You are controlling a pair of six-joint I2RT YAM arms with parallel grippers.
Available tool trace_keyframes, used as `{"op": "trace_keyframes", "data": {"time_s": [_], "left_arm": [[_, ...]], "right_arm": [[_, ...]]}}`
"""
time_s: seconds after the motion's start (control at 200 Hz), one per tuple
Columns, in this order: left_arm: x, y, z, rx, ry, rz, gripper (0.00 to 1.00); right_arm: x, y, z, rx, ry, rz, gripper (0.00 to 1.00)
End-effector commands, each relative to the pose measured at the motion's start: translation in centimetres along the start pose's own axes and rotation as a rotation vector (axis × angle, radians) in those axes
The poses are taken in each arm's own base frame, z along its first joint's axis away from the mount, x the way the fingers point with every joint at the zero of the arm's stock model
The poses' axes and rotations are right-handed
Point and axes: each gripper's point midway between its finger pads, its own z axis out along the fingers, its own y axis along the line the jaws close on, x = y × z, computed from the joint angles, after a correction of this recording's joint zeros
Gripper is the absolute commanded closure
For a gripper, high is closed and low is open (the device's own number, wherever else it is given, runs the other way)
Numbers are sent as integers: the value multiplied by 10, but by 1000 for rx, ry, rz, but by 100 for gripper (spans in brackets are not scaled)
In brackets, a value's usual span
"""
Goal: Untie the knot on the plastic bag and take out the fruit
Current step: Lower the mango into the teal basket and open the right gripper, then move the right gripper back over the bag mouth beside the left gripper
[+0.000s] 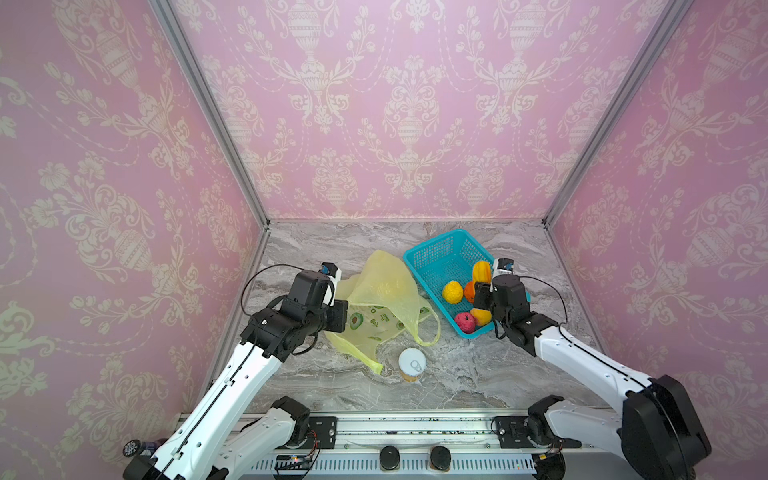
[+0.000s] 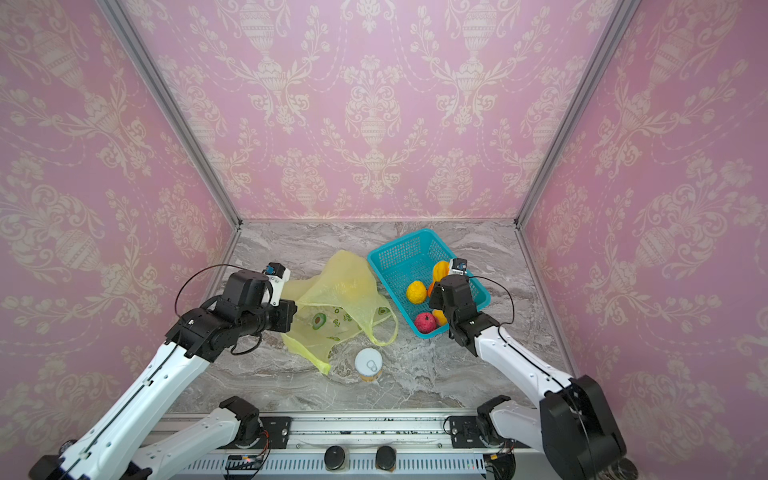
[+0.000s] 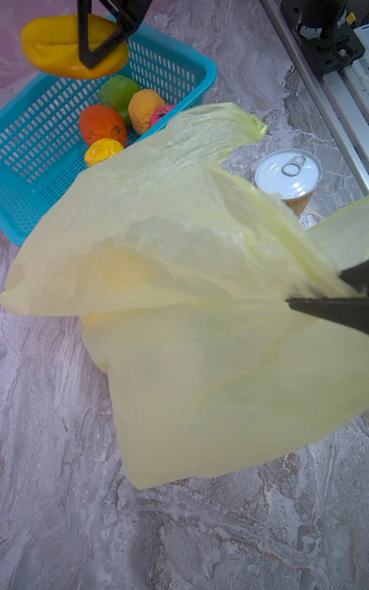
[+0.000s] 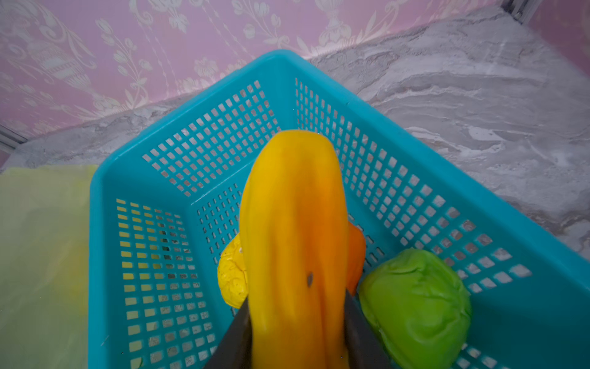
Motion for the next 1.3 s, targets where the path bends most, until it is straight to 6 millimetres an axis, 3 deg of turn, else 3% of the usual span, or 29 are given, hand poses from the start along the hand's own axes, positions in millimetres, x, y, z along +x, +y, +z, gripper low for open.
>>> {"op": "trace_keyframes", "data": {"time_s": [0.0,0.19,0.305,0.42,0.535,0.736,0.871,1.046,1.221,1.291], "left_arm": [[5,3,0,-13,24,-15,100],[5,4,0,-13,24,-15,100],[5,3,0,-13,23,-15,100],[5,3,0,-12,25,-15,100],[5,3,-1,-12,22,-15,100],[5,3,0,-12,25,-16,100],[5,3,0,-11,23,-16,100],[4,3,-1,-11,21,-16,100],[5,3,-1,-11,21,-16,100],[5,3,-1,-9,21,-17,100]], "right_arm": [[10,8,17,-1,98,5,98],[29,8,48,57,205,-31,98],[39,6,62,83,247,-47,92],[45,5,73,100,273,-58,71],[48,5,79,107,289,-56,56],[40,11,73,63,252,-49,26],[22,17,51,6,171,-44,15],[-4,34,0,-77,8,-82,13],[-22,83,-77,-334,-238,-193,21],[-16,108,-111,-485,-313,-270,25]]}}
